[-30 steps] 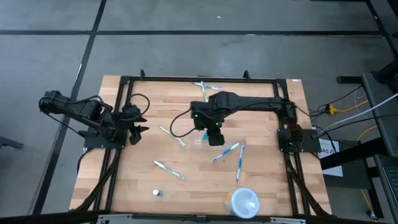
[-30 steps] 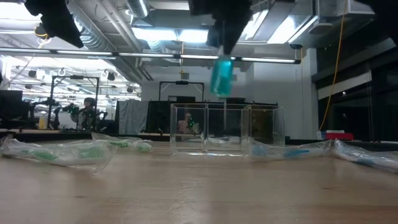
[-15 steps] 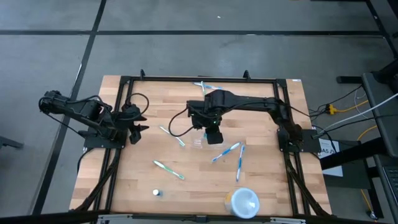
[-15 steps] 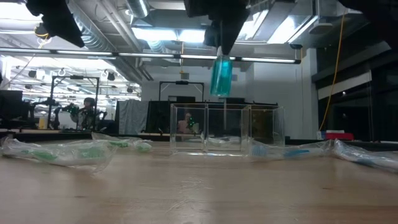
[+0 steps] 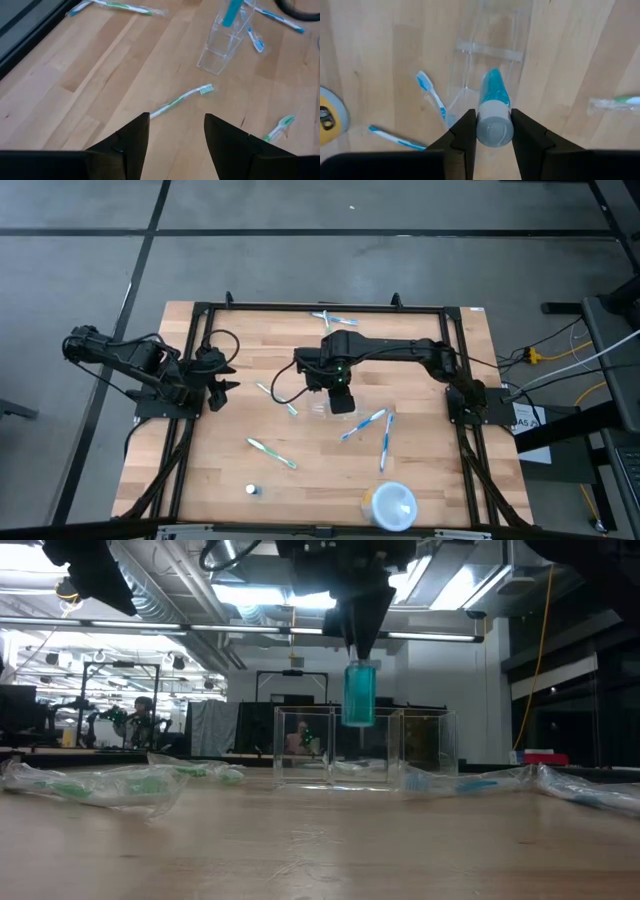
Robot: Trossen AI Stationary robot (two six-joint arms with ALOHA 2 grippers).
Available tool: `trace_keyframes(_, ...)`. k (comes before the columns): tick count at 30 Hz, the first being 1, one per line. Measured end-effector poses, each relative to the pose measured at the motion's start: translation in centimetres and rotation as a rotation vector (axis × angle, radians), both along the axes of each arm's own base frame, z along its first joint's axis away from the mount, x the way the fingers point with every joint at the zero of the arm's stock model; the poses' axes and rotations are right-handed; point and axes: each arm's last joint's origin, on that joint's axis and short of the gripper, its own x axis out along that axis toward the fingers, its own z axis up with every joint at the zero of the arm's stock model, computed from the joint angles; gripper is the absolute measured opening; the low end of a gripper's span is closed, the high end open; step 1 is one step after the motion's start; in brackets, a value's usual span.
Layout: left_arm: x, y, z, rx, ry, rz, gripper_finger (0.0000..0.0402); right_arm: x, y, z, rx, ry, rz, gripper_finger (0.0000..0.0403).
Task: Pick & Place toothbrushing station
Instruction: Put the top blue mouthwash into the transparent organizer
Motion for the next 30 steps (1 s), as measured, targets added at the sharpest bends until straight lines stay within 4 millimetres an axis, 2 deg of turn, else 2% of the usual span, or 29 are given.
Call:
trace_keyframes(6,0.0,0.0,0.0,0.000,0.000,0.000,0.0184,-0.2,0.0,-1.5,-0.001,0.049,0.010,0.0098)
trace_keyframes(24,0.0,0.0,0.0,0.001,0.003,-0.009,0.0184,-0.1,-0.1,-1.5,-0.007,0.033,0.044,0.0098)
trace_keyframes(27,0.0,0.0,0.0,-0.002,0.001,-0.007,0.0184,-0.8,-0.1,-0.3,0.014,0.027,0.014,0.0098)
trace_keyframes(30,0.0,0.0,0.0,-0.002,0.001,-0.006,0.0184,-1.9,0.1,2.5,0.006,-0.050,0.001,0.0098)
